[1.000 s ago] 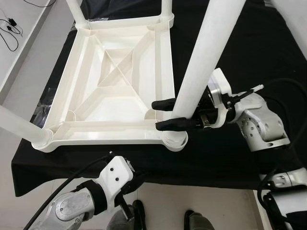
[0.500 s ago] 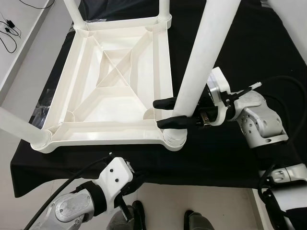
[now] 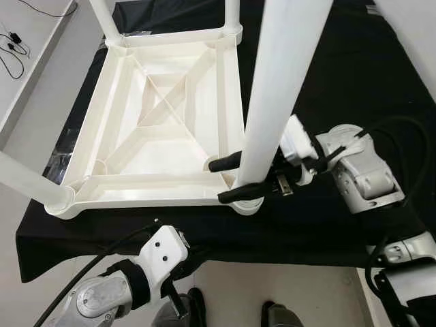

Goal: Building children table

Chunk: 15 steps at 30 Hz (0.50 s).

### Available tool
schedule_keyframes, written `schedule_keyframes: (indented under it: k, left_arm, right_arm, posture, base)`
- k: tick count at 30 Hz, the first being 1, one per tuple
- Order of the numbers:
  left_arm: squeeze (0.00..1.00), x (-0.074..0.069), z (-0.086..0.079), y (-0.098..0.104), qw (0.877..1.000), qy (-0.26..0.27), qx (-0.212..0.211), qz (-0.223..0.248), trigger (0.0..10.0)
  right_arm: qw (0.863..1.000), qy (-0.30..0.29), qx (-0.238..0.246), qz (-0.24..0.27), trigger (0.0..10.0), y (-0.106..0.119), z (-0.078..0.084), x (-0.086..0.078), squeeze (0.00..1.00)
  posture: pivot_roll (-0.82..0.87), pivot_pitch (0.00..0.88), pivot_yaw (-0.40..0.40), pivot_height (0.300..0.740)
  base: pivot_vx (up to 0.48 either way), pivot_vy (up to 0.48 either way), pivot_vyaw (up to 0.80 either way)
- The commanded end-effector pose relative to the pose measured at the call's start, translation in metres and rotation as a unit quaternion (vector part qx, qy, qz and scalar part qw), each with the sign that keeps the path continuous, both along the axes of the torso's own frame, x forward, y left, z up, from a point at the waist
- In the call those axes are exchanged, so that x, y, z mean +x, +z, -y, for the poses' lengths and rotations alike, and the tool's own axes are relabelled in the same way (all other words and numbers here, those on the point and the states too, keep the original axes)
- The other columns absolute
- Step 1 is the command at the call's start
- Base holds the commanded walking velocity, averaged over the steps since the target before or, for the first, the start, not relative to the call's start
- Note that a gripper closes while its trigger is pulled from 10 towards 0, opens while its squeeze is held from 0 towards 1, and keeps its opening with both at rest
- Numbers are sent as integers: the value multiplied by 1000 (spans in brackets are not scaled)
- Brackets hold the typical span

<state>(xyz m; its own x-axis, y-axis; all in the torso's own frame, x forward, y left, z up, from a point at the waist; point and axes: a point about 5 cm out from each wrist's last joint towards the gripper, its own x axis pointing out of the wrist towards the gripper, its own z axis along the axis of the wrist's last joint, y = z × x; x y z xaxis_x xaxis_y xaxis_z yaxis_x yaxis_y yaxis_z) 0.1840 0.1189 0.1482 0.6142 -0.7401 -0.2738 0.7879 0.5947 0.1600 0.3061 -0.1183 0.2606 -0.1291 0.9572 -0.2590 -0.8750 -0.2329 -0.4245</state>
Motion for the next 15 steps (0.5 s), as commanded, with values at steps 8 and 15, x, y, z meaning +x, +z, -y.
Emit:
schedule_keyframes:
  k: [8,15]
  left_arm:
    - [0,-4,-3,-2,1000,-2,13,-6,10000]
    - [0,-4,-3,-2,1000,-2,12,-6,10000]
  right_arm:
    - [994,-17,-91,-55,10000,-38,5,2,0]
    - [995,-32,-51,-75,10000,-31,3,6,0]
  posture:
    - [118,340,93,740]
    - [116,341,90,740]
  base:
    - [0,0,0]
    - [0,0,0]
